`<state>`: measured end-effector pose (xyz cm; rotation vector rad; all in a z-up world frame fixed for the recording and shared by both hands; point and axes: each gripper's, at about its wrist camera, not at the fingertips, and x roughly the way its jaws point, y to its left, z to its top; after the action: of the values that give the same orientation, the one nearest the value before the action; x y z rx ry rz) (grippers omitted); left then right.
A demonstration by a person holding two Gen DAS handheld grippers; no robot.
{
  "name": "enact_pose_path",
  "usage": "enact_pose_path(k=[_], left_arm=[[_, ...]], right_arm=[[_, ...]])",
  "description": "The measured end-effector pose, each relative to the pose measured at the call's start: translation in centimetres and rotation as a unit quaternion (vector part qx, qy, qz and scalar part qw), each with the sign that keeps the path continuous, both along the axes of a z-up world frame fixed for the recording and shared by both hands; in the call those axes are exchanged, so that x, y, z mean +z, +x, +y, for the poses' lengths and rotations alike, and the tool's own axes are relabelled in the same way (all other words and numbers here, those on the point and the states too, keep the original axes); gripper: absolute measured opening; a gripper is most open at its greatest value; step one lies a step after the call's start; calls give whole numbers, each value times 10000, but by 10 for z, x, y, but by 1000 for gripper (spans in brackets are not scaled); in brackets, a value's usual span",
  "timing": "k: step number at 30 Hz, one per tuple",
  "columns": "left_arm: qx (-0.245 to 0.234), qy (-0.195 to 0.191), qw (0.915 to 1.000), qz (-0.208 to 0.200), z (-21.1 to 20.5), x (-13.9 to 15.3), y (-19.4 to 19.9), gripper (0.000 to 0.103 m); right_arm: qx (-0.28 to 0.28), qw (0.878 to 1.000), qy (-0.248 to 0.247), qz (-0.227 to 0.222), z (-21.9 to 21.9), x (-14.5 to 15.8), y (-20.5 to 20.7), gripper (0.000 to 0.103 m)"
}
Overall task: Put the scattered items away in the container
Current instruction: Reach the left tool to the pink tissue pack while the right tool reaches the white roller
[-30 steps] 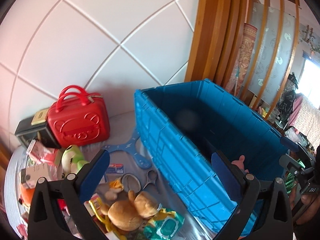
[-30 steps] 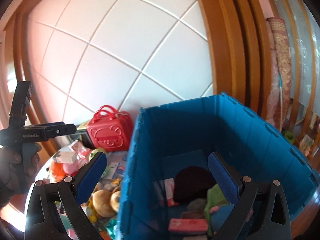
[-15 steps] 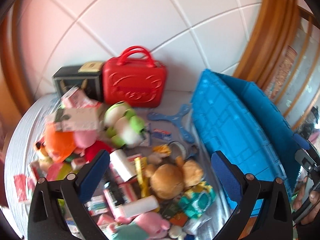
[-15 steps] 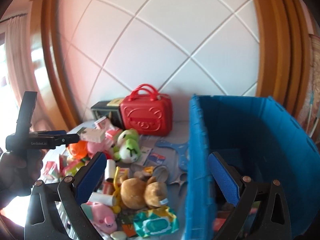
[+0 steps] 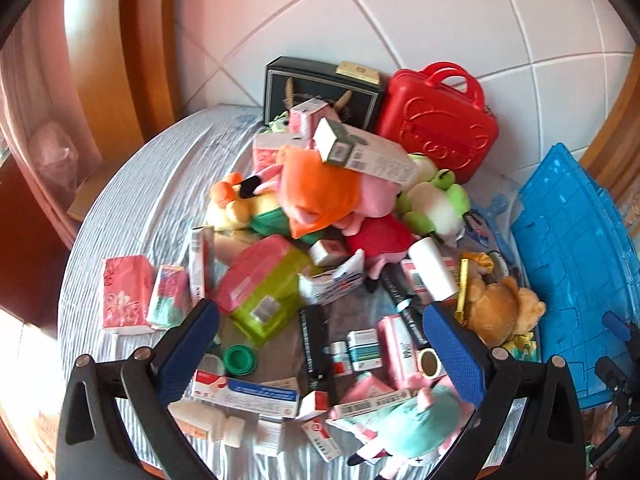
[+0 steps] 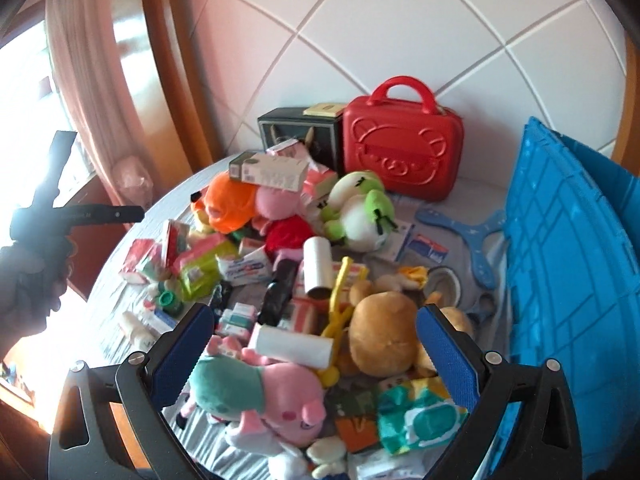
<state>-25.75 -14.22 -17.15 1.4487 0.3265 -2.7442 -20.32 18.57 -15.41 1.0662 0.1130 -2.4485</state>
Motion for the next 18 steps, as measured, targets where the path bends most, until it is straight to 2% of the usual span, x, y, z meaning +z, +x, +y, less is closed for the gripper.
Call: enact_pose_path(k=[5, 11, 13, 18], left_arm=[[295, -60, 9993, -204, -55, -27, 7, 103], [672, -148, 9963, -521, -117, -64, 10, 103], [754, -185, 9950, -630, -133, -75, 10, 103], [875, -234, 9924, -834, -162, -98, 10, 103]], right_arm=[[60, 9987, 230, -441, -40, -46, -10, 103], [-206, 9923, 351, -1167, -64, -109, -33, 103], [-213, 9894, 532, -1332, -72, -128, -40, 103], [-43, 9844, 1144, -1339, -93, -157, -51, 103]])
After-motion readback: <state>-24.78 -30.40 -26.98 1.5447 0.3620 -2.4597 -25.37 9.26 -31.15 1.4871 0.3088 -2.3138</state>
